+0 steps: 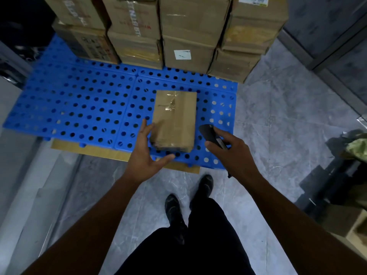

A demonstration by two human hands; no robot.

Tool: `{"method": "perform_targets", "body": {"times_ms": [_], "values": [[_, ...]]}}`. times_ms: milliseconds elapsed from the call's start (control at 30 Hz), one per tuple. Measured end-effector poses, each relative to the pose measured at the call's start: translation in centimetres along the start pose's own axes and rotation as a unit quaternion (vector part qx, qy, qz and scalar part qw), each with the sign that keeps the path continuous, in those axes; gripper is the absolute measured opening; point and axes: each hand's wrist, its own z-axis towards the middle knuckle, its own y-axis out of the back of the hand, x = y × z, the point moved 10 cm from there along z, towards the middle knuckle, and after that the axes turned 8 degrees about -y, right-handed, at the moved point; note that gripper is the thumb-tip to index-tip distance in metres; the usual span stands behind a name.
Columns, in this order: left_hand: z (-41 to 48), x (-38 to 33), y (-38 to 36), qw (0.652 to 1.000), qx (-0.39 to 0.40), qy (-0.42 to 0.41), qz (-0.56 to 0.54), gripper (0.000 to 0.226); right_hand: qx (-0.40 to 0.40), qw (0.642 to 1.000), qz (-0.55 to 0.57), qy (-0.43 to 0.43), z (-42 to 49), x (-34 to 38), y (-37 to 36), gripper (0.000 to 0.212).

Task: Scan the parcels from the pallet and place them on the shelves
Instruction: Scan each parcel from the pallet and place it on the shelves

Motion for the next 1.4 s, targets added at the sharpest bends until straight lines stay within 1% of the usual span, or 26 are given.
{"method": "perform_targets", "body": {"times_ms": [67, 100, 167, 233, 300, 367, 433, 533, 633, 700, 800, 867, 933, 1033, 1100, 1167, 1267, 1400], "values": [[0.4, -0.8, 0.0, 0.997, -0.007, -0.026, 0.070, 0.103, 0.004, 1.000, -0.002, 0.002, -0.1, 0.3, -0.3, 0.062], [0.8, -1.0, -0.2, 0.994, -0.006, -0.026, 0.102, 0.100, 0.005, 1.000, -0.002, 0.002, -0.2, 0.4, -0.5, 0.061], [1.4, -1.0, -0.4, 0.991, -0.014, -0.006, 0.135, 0.085, 0.004, 1.000, -0.003, 0.001, -0.3, 0.4, -0.9, 0.061], [1.6, -0.6, -0.3, 0.991, -0.044, 0.012, 0.127, 0.073, 0.001, 1.000, -0.011, -0.001, -0.4, 0.5, -1.2, 0.060], [1.4, -0.1, 0.0, 0.993, -0.077, 0.030, 0.079, 0.068, -0.001, 1.000, -0.018, -0.001, -0.5, 0.5, -1.3, 0.060], [1.0, 0.8, -0.1, 0.996, -0.081, 0.047, 0.010, 0.074, -0.003, 1.000, -0.019, 0.003, -0.6, 0.7, -1.2, 0.061], [0.4, 1.5, -0.5, 0.997, -0.062, 0.043, -0.028, 0.081, -0.005, 1.000, -0.017, 0.009, -0.8, 1.0, -1.1, 0.060], [-0.7, 2.1, -0.1, 0.997, -0.061, 0.028, -0.032, 0.089, -0.008, 0.999, -0.030, 0.024, -1.0, 1.9, -1.2, 0.060], [-0.5, 1.1, 1.2, 0.995, -0.099, -0.003, -0.011, 0.101, 0.000, 0.998, -0.048, 0.038, -0.9, 2.9, -1.7, 0.061], [0.0, 0.4, 1.7, 0.993, -0.115, -0.021, -0.034, 0.106, 0.010, 0.997, -0.066, 0.050, -0.8, 3.7, -2.1, 0.062], [0.7, 0.9, 2.0, 0.992, -0.117, 0.011, -0.054, 0.098, 0.034, 0.991, -0.116, 0.064, -0.5, 5.6, -2.5, 0.064], [0.8, 1.2, 1.9, 0.992, -0.116, 0.020, -0.049, 0.093, 0.066, 0.975, -0.192, 0.089, -0.7, 7.3, -3.0, 0.064], [0.8, 1.2, 1.8, 0.992, -0.117, 0.035, -0.033, 0.094, 0.088, 0.947, -0.287, 0.110, -1.1, 8.6, -3.3, 0.065], [0.7, 0.9, 2.0, 0.990, -0.126, 0.057, -0.007, 0.097, 0.099, 0.905, -0.401, 0.106, -1.8, 9.6, -2.7, 0.069], [0.6, 0.3, 2.4, 0.990, -0.132, 0.051, 0.005, 0.097, 0.103, 0.880, -0.451, 0.107, -2.3, 10.3, -2.1, 0.070], [0.6, -0.9, 3.2, 0.990, -0.135, 0.021, 0.034, 0.097, 0.097, 0.867, -0.473, 0.120, -2.9, 11.3, -1.3, 0.069], [0.2, -2.5, 4.2, 0.987, -0.139, -0.028, 0.072, 0.101, 0.085, 0.862, -0.476, 0.151, -3.7, 12.8, -0.5, 0.069], [-1.5, -4.7, 5.4, 0.981, -0.158, -0.049, 0.103, 0.100, 0.090, 0.848, -0.480, 0.207, -4.7, 13.9, -0.5, 0.069]]}}
